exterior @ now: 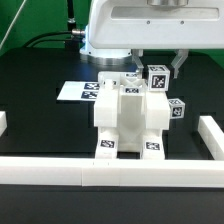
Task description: Assemble chair
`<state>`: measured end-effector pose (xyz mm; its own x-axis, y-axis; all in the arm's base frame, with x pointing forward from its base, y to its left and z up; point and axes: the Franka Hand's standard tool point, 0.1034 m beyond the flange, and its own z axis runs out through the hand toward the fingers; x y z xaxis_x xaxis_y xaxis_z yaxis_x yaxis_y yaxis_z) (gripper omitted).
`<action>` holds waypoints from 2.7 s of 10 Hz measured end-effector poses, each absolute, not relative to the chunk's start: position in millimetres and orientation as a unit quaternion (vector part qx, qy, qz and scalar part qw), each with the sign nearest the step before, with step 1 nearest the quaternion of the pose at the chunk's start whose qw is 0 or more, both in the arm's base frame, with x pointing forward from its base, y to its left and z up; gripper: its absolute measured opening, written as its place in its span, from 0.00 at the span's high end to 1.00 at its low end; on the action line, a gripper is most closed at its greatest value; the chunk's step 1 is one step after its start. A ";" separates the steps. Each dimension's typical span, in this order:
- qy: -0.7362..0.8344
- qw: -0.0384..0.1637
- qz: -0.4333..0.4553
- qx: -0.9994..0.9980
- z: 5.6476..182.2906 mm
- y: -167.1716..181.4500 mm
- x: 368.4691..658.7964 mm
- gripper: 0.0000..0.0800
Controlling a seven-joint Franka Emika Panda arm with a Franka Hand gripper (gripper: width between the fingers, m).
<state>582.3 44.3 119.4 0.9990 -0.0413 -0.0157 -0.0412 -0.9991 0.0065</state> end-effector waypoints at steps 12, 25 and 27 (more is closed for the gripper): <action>-0.448 -0.038 -0.019 0.893 118.1 51.4 583.1 0.64; -0.006 -0.041 0.008 0.999 118.8 58.2 585.2 0.19; 0.062 -0.037 0.011 0.997 118.9 61.4 585.3 0.19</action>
Offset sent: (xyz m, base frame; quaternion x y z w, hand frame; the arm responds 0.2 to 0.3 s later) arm 0.0000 0.0000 0.0000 0.0000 0.0000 0.1938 0.9810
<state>585.3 61.4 118.9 0.9922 0.1221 0.0267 0.1237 -0.9897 -0.0719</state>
